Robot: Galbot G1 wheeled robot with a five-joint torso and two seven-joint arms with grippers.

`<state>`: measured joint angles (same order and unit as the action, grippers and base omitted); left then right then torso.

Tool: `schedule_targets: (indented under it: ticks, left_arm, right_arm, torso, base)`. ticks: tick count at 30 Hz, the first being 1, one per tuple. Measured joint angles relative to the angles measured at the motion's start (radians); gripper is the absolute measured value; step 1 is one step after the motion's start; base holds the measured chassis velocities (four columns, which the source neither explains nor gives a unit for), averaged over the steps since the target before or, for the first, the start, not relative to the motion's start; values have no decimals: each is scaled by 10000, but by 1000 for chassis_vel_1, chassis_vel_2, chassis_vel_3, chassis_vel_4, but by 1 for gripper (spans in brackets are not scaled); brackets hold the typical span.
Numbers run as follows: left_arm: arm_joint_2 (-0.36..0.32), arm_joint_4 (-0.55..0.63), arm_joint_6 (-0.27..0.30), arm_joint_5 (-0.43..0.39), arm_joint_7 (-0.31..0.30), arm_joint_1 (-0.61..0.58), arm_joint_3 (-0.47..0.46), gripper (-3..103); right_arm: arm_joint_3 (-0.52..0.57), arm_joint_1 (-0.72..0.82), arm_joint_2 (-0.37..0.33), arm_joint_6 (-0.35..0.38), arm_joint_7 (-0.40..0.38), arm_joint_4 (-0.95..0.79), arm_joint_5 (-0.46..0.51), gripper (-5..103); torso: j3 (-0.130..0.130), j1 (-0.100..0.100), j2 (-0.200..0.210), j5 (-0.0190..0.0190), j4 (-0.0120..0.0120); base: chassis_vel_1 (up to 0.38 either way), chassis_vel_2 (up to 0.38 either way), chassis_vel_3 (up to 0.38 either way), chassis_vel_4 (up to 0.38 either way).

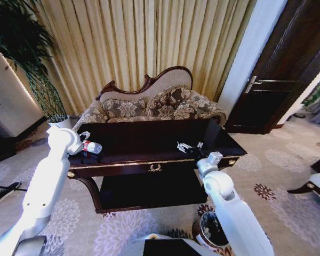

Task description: Move to the front of the table and place the trash on the table into the trash bin.

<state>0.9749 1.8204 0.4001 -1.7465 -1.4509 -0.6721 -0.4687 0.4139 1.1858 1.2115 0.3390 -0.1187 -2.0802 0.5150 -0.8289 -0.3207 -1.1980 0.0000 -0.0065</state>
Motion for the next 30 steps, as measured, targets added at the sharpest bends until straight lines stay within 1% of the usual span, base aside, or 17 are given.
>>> schedule_targets:
  ticks: [2, 8, 9, 10, 12, 13, 15, 17, 20, 22, 23, 24, 27, 29, 30]
  left_arm:
    - [103, -71, -46, -137, -117, 0, -43, 100]
    - [158, -79, -95, -256, -158, -9, -121, 101]
    - [189, -94, -121, -314, -160, -13, -152, 97]
    - [189, -94, -121, -314, -160, -13, -152, 97]
    - [241, -153, -188, -355, -160, -3, -168, 88]
    - [241, -153, -188, -355, -160, -3, -168, 88]
    - [275, -207, -236, -377, -159, 16, -190, 76]
    - [289, -235, -249, -400, -158, 20, -207, 76]
    - [333, -333, -268, -484, -137, 35, -291, 60]
    - [346, -345, -275, -507, -138, 37, -306, 60]
    - [380, -348, -290, -566, -133, 38, -337, 49]
    - [402, -344, -302, -593, -127, 40, -343, 45]
    - [432, -337, -312, -618, -124, 49, -346, 42]
    - [442, -300, -313, -621, -123, 51, -339, 36]
    - [442, -300, -313, -621, -123, 51, -339, 36]
  right_arm:
    - [-5, 19, 1, -9, 0, -5, -4, 100]
    - [-30, 44, 1, -22, 0, -8, -6, 100]
    - [-52, 49, 8, -27, 0, -8, -7, 100]
    - [-52, 49, 8, -27, 0, -8, -7, 100]
    - [-86, 50, 23, -35, 0, -7, -7, 100]
    - [-86, 50, 23, -35, 0, -7, -7, 100]
    - [-99, 48, 34, -49, 0, -2, -3, 100]
    - [-100, 49, 34, -53, 0, 2, -2, 100]
    - [-94, 49, 33, -70, 0, 8, 3, 100]
    - [-91, 49, 32, -75, 0, 9, 5, 100]
    - [-82, 49, 31, -107, 0, 25, 9, 100]
    - [-82, 46, 31, -133, 0, 36, 10, 100]
    - [-82, 44, 33, -165, 0, 52, 11, 100]
    - [-83, 58, 49, -189, -1, 60, 12, 100]
    - [-83, 58, 49, -189, -1, 60, 12, 100]
  torso:
    - [0, 1, 0, 0, -1]
    - [0, 0, 0, 0, 0]
    - [1, 1, 0, 0, 0]
    - [1, 1, 0, 0, 0]
    - [0, 0, 0, 0, 0]
    - [0, 0, 0, 0, 0]
    - [1, 1, 0, 0, 0]
    - [0, 1, 0, 0, 0]
    - [2, 2, -1, 3, 0]
    - [2, 2, 0, 4, -1]
    - [2, 2, -2, 4, 0]
    - [3, 2, -2, 3, 1]
    - [2, 2, -2, 2, 0]
    - [2, 2, -2, 0, 0]
    - [2, 2, -2, 0, 0]
  base:
    - [0, 0, 0, 0]
    - [0, 0, 0, 0]
    - [0, 0, 0, 0]
    - [0, 0, 0, 0]
    - [0, 0, 0, 0]
    - [0, 0, 0, 0]
    - [0, 0, 0, 0]
    - [0, 0, 0, 0]
    - [0, 0, 0, 0]
    - [0, 0, 0, 0]
    - [0, 0, 0, 0]
    - [0, 0, 0, 0]
    - [0, 0, 0, 0]
    - [0, 0, 0, 0]
    - [0, 0, 0, 0]
